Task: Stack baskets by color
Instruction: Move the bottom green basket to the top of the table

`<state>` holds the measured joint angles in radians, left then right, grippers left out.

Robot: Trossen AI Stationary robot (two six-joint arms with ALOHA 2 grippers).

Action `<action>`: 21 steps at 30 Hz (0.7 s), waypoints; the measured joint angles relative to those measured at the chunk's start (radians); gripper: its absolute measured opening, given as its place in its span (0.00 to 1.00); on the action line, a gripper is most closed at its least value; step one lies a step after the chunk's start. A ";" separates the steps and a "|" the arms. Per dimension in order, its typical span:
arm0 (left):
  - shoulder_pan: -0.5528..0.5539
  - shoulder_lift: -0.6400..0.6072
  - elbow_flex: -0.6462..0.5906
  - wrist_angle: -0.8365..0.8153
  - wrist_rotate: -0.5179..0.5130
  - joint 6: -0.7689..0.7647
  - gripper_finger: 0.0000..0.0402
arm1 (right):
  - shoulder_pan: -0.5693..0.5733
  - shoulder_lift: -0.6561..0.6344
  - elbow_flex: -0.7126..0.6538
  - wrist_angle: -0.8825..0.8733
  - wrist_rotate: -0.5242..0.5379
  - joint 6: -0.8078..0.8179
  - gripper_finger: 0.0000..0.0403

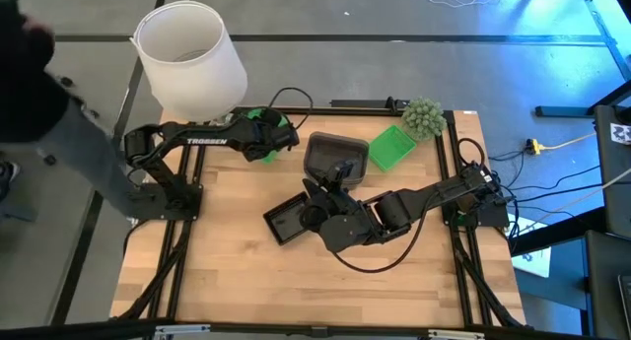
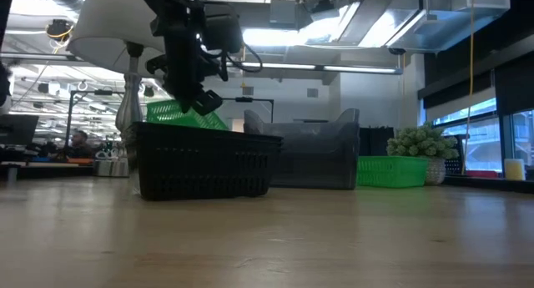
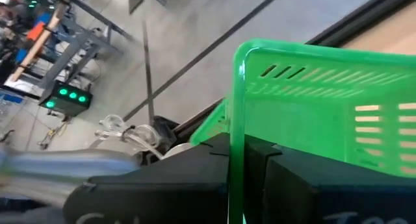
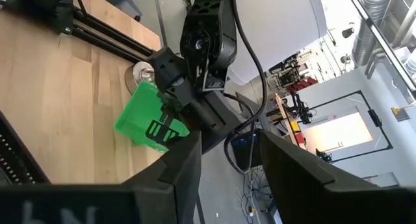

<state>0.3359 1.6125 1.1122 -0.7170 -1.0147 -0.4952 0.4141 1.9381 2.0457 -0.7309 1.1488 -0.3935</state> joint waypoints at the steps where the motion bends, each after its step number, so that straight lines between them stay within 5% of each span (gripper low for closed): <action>1: 0.000 0.004 0.000 0.010 0.010 0.008 0.00 | 0.000 0.000 0.000 -0.001 0.000 0.000 0.40; 14: -0.004 0.001 0.000 0.031 0.206 0.080 0.00 | 0.000 0.000 0.000 -0.008 0.000 0.000 0.40; 21: -0.067 -0.009 0.001 -0.012 0.450 0.313 0.00 | 0.000 0.000 0.000 -0.012 0.000 0.000 0.40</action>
<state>0.2690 1.6032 1.1130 -0.7288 -0.5649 -0.1821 0.4141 1.9381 2.0457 -0.7434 1.1491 -0.3939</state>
